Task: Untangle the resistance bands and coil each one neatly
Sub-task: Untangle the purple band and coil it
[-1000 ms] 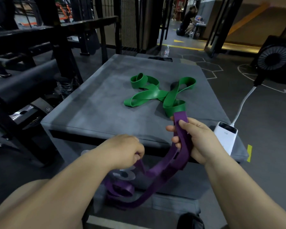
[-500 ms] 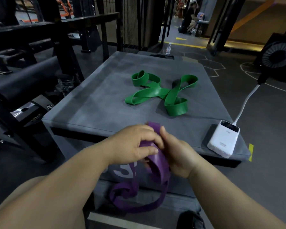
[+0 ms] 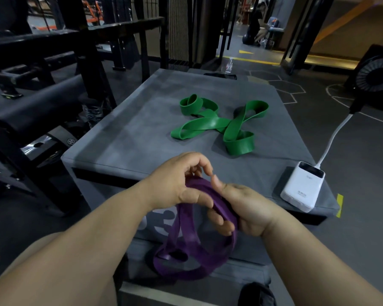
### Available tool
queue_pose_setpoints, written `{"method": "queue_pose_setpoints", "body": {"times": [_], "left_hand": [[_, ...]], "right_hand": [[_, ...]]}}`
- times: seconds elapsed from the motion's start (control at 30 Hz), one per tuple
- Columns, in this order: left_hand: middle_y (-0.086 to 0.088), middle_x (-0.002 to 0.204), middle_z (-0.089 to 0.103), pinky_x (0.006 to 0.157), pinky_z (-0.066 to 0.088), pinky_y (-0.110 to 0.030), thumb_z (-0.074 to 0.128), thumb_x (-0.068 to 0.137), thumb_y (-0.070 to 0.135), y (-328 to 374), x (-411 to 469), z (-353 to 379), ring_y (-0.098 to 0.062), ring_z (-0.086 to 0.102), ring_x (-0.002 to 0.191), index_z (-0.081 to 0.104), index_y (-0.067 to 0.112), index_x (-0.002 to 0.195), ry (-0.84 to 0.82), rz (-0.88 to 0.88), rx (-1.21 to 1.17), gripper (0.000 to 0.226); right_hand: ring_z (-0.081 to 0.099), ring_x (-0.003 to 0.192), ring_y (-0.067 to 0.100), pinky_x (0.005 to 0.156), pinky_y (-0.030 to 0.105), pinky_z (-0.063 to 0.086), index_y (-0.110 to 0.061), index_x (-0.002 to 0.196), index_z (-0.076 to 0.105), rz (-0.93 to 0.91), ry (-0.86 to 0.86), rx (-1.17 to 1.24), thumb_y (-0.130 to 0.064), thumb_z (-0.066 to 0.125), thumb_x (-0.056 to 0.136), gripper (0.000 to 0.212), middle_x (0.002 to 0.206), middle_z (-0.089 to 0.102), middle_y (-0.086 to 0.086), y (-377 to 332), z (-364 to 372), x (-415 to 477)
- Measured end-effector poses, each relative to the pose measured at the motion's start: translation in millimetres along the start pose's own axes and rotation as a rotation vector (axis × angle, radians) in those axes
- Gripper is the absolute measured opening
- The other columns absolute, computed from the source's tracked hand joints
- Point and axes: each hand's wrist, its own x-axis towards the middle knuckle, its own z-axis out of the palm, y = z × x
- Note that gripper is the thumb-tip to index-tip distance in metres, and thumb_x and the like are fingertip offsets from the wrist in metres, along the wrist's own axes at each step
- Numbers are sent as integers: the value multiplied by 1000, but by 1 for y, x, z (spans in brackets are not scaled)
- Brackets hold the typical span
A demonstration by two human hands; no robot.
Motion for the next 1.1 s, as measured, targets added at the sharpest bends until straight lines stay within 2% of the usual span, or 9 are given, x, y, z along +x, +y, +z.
{"method": "queue_pose_setpoints", "body": {"times": [0.07, 0.13, 0.27, 0.47, 0.63, 0.77, 0.9, 1.0, 1.1], "left_hand": [[-15, 91, 64, 76, 53, -45, 79, 53, 66, -4, 3, 5, -19, 64, 77, 59, 28, 94, 17, 33, -118, 60], [-20, 83, 65, 69, 51, -27, 74, 58, 69, -5, 5, 10, -6, 62, 65, 58, 16, 101, -44, -7, -259, 70], [16, 65, 61, 67, 40, -8, 55, 54, 88, -9, 6, 18, 6, 53, 64, 57, 21, 101, -192, -136, -302, 82], [11, 59, 55, 59, 38, -16, 66, 51, 83, -9, 14, 20, -2, 48, 56, 64, 28, 68, 170, -73, -393, 59], [-10, 58, 47, 51, 37, -17, 68, 51, 81, -9, 14, 28, -20, 44, 54, 59, 10, 72, 147, -122, -515, 75], [1, 40, 52, 43, 39, -11, 50, 70, 58, 0, 12, 29, -6, 49, 36, 48, 1, 69, 85, -122, -648, 57], [3, 39, 51, 39, 38, -11, 35, 91, 40, 4, 12, 27, -4, 48, 34, 49, 2, 68, 204, -221, -664, 46], [-2, 51, 60, 46, 48, -18, 50, 83, 54, -4, 13, 23, -12, 58, 47, 55, 4, 76, 321, -318, -670, 51], [-7, 67, 67, 65, 54, -29, 53, 70, 72, -12, 12, 25, -20, 62, 65, 62, 2, 85, 263, -358, -616, 72]], "right_hand": [[41, 34, 13, 40, 21, 39, -9, 81, 59, 8, -41, 43, -57, 57, 75, 48, 49, 50, 6, -3, -1, -4], [40, 34, 12, 42, 21, 40, -6, 84, 57, 4, -51, 86, -51, 58, 76, 47, 47, 47, 5, -5, -1, -6], [39, 36, 12, 44, 23, 39, -4, 86, 52, 11, -29, 106, -44, 51, 87, 40, 48, 45, 1, -5, -5, -4], [65, 56, 22, 51, 27, 52, -8, 79, 70, -14, -214, 193, -42, 84, 68, 38, 64, 64, 10, -4, -17, -3], [70, 98, 31, 97, 45, 51, -9, 95, 74, -52, -366, 54, -36, 70, 85, 29, 87, 74, 11, -3, -30, -3], [73, 79, 19, 85, 39, 55, -19, 113, 69, -60, -416, 24, -34, 66, 90, 28, 81, 75, 6, -5, -33, -4], [64, 50, 10, 57, 26, 55, -16, 107, 72, -112, -332, 70, -42, 67, 87, 32, 62, 67, 1, -3, -31, 0], [55, 42, 9, 53, 24, 50, -11, 96, 73, -158, -287, 153, -41, 70, 85, 32, 55, 60, -1, -4, -33, 0], [48, 42, 5, 52, 22, 46, -13, 90, 70, -190, -288, 245, -40, 69, 86, 27, 54, 54, -7, -6, -34, 1]]}}
